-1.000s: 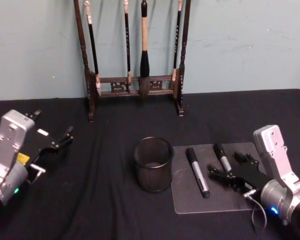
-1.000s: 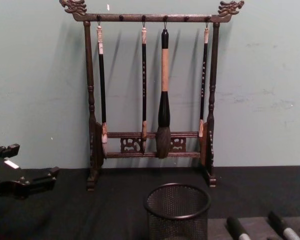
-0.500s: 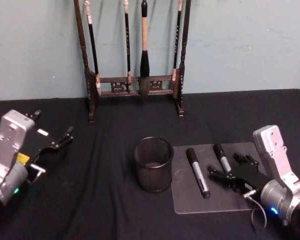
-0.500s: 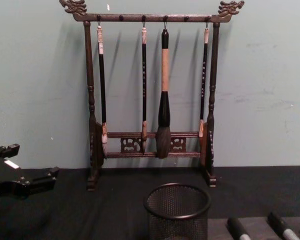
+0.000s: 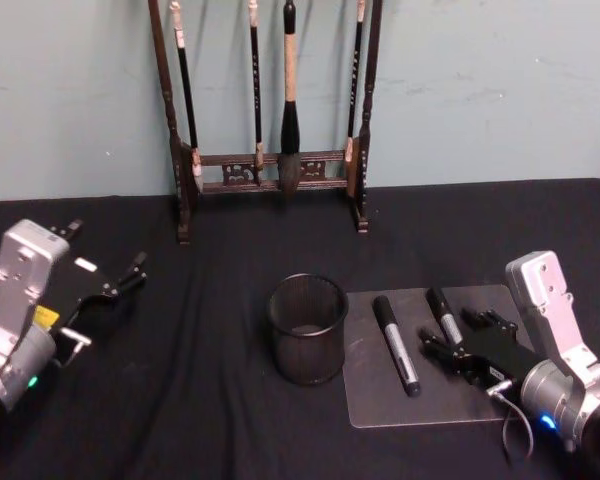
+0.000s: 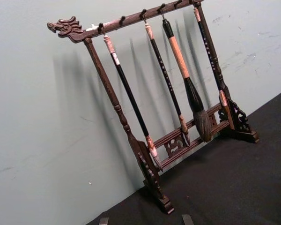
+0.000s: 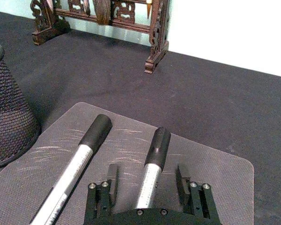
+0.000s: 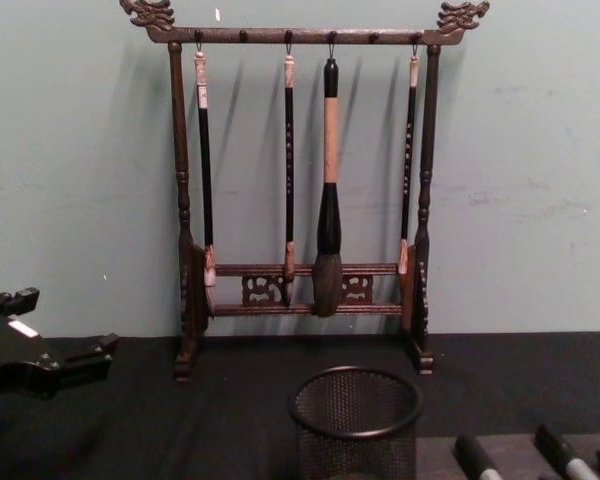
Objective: Pick up the water-based marker from the table and place it into the pen holder.
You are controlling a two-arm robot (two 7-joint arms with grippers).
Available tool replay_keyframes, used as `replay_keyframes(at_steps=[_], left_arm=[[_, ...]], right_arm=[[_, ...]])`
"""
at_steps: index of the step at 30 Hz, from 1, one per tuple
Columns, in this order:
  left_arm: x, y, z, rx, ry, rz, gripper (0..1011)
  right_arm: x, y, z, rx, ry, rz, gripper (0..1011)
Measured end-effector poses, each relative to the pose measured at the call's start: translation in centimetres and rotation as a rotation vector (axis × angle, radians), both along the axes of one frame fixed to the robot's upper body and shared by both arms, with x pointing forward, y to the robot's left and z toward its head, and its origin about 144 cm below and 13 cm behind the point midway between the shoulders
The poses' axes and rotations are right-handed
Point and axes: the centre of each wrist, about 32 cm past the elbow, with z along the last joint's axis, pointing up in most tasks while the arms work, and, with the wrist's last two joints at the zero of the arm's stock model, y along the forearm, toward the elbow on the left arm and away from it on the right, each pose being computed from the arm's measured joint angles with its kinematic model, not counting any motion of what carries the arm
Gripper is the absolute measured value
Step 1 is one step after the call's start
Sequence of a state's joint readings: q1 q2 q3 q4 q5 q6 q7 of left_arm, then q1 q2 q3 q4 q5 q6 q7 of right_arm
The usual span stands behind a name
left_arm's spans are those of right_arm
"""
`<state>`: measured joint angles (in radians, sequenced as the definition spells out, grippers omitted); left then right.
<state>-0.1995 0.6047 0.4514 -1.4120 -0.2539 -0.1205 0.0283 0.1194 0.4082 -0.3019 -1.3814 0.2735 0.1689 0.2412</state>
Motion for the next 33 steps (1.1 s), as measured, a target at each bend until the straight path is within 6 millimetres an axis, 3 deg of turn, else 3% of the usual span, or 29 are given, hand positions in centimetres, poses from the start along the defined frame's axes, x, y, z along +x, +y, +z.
replay_keyframes(at_steps=[3,5,18,33], left_arm=[[0.00,0.00,0.00,0.000,0.000,0.000,1009],[0.00,0.00,0.00,0.000,0.000,0.000,1009],[0.00,0.00,0.00,0.000,0.000,0.000,1009],[0.00,0.00,0.00,0.000,0.000,0.000,1009]], right_arm=[[0.00,0.00,0.01,0.000,0.000,0.000,686],[0.00,0.00,0.01,-0.001,-0.001,0.000,676],[-0.01,0.00,0.02,0.000,-0.002,0.000,224],[-0.01,0.01,0.02,0.001,-0.002,0.000,202]])
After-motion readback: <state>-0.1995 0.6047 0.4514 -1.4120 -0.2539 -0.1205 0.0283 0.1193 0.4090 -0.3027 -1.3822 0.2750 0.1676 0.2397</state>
